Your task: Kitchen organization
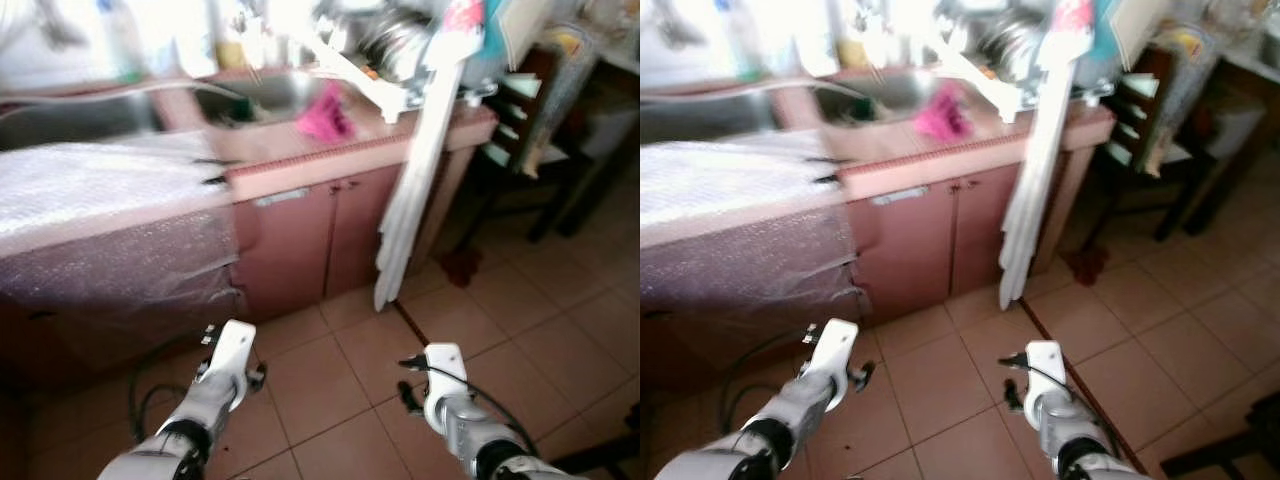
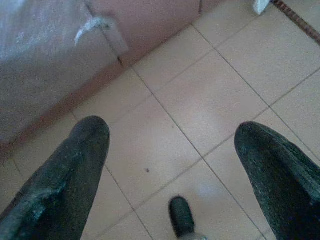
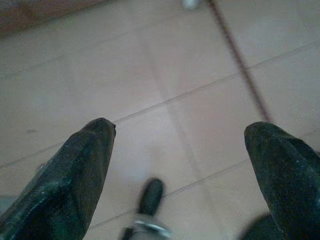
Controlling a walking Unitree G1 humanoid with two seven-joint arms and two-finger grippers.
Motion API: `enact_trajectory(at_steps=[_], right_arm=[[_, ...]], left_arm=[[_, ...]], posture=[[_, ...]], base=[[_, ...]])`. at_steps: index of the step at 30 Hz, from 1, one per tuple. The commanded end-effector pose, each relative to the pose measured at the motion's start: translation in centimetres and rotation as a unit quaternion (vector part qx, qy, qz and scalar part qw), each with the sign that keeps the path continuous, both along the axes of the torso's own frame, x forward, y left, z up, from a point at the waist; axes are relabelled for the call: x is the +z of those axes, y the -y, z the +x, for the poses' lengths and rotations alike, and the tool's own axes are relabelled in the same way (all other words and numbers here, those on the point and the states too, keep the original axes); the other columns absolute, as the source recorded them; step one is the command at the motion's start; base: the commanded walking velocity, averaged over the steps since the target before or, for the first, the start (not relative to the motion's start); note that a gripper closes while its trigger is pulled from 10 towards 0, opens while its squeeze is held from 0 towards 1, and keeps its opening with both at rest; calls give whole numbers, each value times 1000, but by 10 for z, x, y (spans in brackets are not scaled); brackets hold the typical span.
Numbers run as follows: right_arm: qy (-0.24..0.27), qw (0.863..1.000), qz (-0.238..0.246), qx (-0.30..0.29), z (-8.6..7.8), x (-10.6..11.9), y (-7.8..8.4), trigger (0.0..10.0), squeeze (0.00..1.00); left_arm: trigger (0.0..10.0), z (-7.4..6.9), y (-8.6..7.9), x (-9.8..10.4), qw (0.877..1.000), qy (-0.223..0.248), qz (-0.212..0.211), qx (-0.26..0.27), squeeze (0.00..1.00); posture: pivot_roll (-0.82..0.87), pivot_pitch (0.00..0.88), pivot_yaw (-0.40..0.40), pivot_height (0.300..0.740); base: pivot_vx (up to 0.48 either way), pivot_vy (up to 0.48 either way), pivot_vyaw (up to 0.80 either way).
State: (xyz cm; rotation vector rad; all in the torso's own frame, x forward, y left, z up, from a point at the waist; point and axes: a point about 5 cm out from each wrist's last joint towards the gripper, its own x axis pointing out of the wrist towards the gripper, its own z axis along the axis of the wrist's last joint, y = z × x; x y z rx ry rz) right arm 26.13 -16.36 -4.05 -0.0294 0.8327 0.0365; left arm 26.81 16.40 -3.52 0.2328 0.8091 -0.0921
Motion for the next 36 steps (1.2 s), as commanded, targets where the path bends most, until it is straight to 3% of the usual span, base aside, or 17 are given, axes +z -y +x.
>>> enact_trajectory(at_steps=[1,7,13,17,20,22,23,29,30,32,36], right_arm=[[3,1000,-2,-7,2,2,6,10000,0],[3,1000,-2,-7,2,2,5,10000,0],[8,1000,-6,3,3,3,4,10000,0],[15,1000,-6,-5,6,6,7,10000,0],[17,1000,6,-20,8,8,10,10000,0],[17,999,9,-27,9,8,12,10000,0],[20,1000,-2,-12,11,10,11,10000,0],[38,999,-12,8,19,16,4,10000,0],[28,999,-21,24,14,12,2,10000,0],[19,999,-30,37,9,8,0,10000,0],[14,1000,-12,-3,7,7,11,10000,0]], left_arm=[[10000,2,1,1,1000,1,2,-4,0],[10000,5,1,4,1000,13,5,-7,0],[10000,13,4,11,998,40,34,-36,0],[10000,17,10,15,998,52,16,-43,0],[10000,26,6,23,995,71,44,-54,0],[10000,28,2,25,996,77,22,-27,0],[10000,28,2,25,997,75,3,-11,0],[10000,27,14,24,997,71,8,-44,0],[10000,28,13,24,995,72,27,-56,0],[10000,29,11,25,996,72,14,-42,0],[10000,31,9,28,996,76,13,-51,0]], posture=[[18,0,-15,740],[18,0,-14,740],[19,0,-18,740],[16,0,-20,740],[24,0,-25,740],[25,0,-22,740],[9,0,-13,740],[16,0,-33,740],[37,0,-32,740],[43,0,-31,740],[49,0,-29,740]], base=[[-247,394,0],[-165,190,0],[0,0,0],[0,0,431],[0,0,450],[0,0,450],[334,0,450],[342,0,446],[334,0,0],[343,0,0],[373,0,0]])
